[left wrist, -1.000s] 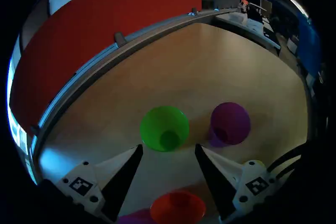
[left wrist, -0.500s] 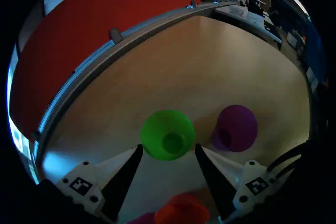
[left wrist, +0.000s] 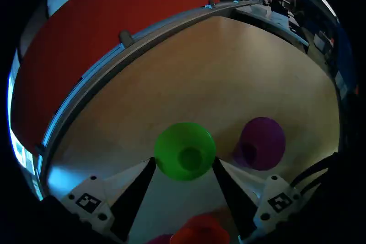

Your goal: Pour water

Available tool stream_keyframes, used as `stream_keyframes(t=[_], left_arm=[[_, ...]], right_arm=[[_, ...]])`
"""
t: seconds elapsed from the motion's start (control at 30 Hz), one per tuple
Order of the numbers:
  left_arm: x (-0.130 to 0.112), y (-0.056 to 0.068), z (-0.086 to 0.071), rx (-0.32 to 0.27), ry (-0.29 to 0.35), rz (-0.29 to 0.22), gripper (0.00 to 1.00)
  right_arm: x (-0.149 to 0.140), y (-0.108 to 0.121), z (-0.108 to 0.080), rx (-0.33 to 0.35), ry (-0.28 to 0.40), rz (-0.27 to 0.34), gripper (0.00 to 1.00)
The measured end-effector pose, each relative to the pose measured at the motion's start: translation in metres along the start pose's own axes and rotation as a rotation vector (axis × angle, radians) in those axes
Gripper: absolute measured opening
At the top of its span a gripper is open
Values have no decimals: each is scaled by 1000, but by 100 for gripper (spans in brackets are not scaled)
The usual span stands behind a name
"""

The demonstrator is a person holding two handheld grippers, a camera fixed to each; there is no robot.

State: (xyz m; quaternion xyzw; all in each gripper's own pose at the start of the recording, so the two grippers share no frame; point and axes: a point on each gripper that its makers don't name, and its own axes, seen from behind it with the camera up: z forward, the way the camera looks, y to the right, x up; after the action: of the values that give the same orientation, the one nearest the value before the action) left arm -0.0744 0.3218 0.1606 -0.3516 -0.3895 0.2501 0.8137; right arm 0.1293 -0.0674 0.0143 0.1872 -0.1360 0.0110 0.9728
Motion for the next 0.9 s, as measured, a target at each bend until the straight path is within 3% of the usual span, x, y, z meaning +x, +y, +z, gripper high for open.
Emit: stream_keyframes(t=[0.67,0.9], left_arm=[[-1,-2,8,-6,-25,-9,89],[4,-7,8,7,-5,-45,85]], right_arm=[[-2,4,1,-5,-3,6,91],[0,4,1,-5,-1,7,91]])
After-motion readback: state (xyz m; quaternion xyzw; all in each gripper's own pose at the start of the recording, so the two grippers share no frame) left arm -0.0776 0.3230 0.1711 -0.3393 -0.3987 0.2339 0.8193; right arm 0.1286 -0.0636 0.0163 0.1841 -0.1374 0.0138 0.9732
